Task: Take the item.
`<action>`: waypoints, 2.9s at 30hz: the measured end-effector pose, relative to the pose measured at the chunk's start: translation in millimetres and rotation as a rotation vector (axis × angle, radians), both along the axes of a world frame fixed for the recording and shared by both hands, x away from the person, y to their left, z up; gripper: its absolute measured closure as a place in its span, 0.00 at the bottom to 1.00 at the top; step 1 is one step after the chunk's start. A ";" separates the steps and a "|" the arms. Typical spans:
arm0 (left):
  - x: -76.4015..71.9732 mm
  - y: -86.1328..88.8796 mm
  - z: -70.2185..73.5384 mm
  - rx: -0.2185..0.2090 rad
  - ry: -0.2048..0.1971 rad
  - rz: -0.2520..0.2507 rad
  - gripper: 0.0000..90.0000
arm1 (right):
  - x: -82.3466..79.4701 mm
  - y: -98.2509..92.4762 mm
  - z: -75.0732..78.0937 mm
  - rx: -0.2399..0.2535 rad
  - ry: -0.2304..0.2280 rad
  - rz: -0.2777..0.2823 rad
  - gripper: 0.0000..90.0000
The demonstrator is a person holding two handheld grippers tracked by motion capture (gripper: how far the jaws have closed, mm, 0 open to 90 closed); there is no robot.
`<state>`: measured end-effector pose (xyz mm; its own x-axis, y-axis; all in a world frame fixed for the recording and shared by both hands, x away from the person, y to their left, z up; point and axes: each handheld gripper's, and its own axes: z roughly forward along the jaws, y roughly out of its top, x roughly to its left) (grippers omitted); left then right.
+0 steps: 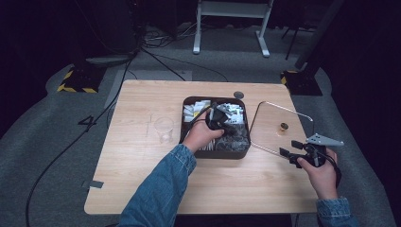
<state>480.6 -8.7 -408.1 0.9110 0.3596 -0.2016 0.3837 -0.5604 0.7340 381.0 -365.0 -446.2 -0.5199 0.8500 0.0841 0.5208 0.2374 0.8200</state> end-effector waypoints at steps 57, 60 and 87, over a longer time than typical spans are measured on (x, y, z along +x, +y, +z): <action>-33.4 193.2 81.0 -0.129 -0.166 0.208 0.91 | -6.4 35.8 -34.0 -0.086 0.062 0.121 0.35; -31.3 204.3 77.1 -0.122 -0.162 0.241 0.91 | -5.2 38.2 -34.3 -0.088 0.063 0.128 0.35; -14.3 233.2 25.3 0.003 -0.059 0.392 0.91 | -4.5 43.0 -38.2 -0.087 0.074 0.137 0.35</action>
<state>466.3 224.5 -382.8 0.7143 0.6833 -0.1514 0.5260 -0.3814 0.7602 376.5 -322.1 -484.4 -0.6266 0.7773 0.0554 0.5367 0.3789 0.7539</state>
